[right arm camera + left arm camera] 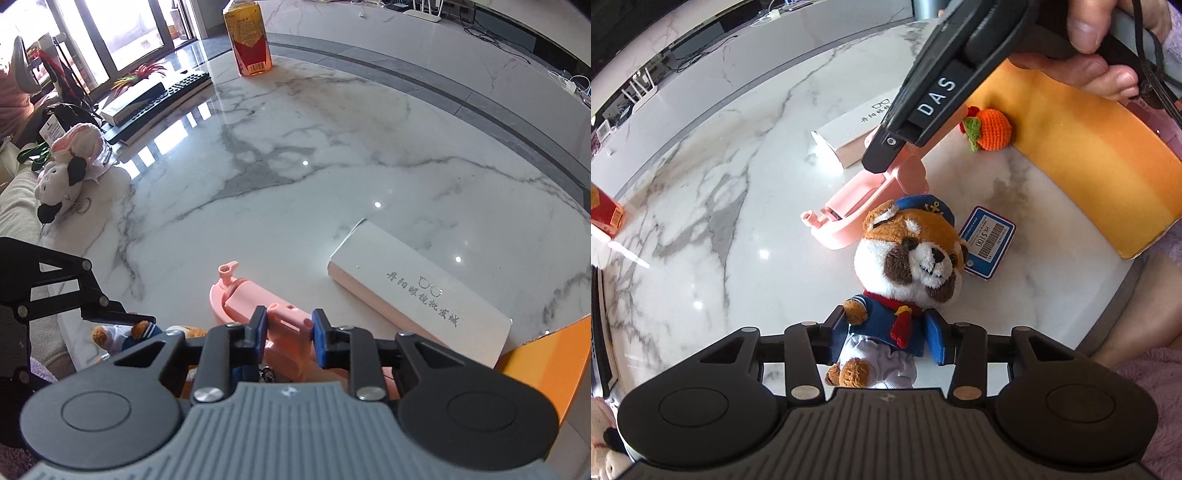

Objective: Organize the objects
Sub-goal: 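Lift the doll and pink selfie stick and carry both over the orange box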

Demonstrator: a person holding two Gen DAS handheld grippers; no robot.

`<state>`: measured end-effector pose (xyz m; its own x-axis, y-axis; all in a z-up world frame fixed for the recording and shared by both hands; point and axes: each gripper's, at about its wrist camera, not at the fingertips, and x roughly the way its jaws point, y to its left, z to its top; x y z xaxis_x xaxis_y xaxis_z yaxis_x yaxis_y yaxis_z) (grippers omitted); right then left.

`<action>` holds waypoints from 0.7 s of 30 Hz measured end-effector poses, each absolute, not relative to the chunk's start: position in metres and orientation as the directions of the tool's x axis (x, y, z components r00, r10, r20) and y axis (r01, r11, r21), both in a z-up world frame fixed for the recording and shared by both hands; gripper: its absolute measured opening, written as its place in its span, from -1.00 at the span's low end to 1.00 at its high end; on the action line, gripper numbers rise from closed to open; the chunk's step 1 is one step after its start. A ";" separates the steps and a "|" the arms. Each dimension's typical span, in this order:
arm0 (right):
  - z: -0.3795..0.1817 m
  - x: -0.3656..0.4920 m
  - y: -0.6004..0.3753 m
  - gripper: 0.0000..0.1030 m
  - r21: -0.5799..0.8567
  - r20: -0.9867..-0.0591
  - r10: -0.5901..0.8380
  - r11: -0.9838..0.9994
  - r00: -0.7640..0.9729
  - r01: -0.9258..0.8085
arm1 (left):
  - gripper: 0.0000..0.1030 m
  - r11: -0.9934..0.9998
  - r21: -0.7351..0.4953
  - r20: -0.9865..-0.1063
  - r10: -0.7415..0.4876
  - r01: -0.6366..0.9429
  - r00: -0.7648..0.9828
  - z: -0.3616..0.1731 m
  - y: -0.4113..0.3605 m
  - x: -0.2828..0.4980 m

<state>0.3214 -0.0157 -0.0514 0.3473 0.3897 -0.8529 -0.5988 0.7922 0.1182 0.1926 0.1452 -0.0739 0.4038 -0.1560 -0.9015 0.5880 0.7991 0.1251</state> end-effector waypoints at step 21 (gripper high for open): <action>0.108 0.224 -0.107 -0.48 0.052 -0.692 0.426 0.835 0.583 -0.548 | -0.28 0.782 0.254 -0.742 -0.220 0.570 0.633 0.062 0.092 0.133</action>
<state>0.2241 -0.1071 0.1079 0.5827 0.4257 -0.6923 -0.5483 0.8347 0.0518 0.1334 0.0919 0.0616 0.6331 -0.2199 -0.7422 0.5696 0.7815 0.2544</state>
